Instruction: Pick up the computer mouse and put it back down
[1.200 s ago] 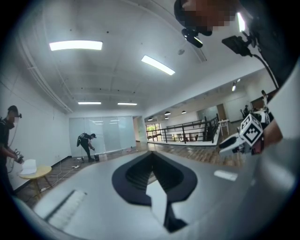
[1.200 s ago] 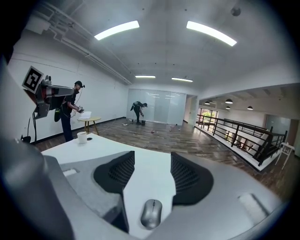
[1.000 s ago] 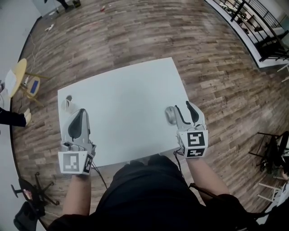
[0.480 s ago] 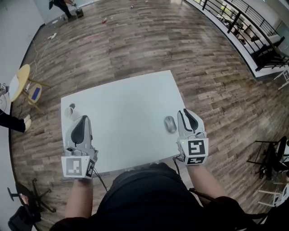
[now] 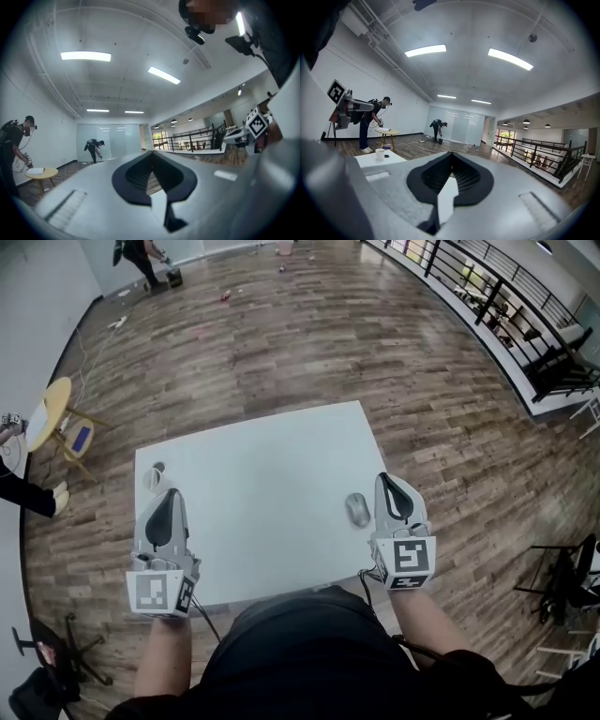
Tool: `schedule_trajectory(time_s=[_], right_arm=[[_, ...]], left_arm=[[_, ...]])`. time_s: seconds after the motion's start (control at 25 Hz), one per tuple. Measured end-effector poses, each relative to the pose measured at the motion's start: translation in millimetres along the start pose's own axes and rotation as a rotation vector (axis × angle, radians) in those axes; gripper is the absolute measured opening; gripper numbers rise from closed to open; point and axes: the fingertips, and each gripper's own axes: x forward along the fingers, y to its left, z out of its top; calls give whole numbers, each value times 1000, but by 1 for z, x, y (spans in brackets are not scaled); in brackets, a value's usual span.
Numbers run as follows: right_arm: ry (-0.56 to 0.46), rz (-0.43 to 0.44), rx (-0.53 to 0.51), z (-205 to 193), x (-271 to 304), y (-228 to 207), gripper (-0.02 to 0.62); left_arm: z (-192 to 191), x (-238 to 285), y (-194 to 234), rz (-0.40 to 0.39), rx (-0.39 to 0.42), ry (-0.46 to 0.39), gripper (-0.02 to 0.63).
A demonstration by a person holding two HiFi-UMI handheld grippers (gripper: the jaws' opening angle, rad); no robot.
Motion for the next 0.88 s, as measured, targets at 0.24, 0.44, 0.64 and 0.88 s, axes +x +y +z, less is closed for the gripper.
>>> schedule_trajectory(time_s=[0.24, 0.44, 0.64, 0.88], right_arm=[[-26, 11, 36, -3, -1, 4, 2], [-31, 9, 53, -8, -3, 2, 2], [-40, 10, 52, -4, 1, 4, 2], [-51, 20, 30, 2, 2, 9, 2]], left_arm=[[-5, -10, 3, 11, -16, 5, 3], [-13, -17, 3, 20, -38, 20, 3], [-15, -18, 9, 29, -42, 27, 3], [-15, -17, 11, 29, -41, 27, 3]])
